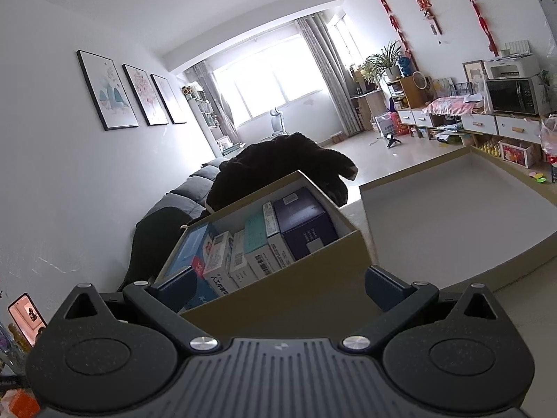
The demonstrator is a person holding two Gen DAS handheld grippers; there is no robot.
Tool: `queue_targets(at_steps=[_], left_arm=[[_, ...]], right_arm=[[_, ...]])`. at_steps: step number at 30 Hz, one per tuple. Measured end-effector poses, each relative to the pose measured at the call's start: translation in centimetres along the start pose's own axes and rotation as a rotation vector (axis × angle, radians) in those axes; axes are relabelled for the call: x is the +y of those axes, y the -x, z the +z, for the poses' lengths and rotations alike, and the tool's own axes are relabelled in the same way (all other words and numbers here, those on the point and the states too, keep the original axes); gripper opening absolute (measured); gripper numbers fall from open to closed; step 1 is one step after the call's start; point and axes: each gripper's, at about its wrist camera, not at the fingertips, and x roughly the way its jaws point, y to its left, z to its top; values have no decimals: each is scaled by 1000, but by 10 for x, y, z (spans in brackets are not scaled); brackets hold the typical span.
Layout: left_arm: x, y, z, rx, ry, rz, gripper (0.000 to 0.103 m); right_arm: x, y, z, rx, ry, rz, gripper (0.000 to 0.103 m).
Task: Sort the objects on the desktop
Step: 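Lift the Ebastine box and carry it toward the cardboard box, then lower the Ebastine box into the cardboard box with the left gripper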
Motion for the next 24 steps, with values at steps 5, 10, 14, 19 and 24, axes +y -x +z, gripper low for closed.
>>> queue_targets(at_steps=[5, 10, 14, 19, 24], left_arm=[[-34, -10, 11, -2, -14, -74, 48], [-71, -17, 22, -11, -44, -139, 48], [-102, -22, 30, -18, -84, -182, 48], [-139, -25, 36, -23, -114, -238, 48], [-165, -31, 44, -19, -129, -281, 48]], right_arm=[[-10, 4, 0, -6, -15, -20, 103], [-19, 10, 1, -19, -25, -38, 103], [-26, 13, 0, -19, -33, -53, 103], [-33, 11, -5, 5, -22, -83, 103], [-45, 7, -6, 15, -49, -123, 103]])
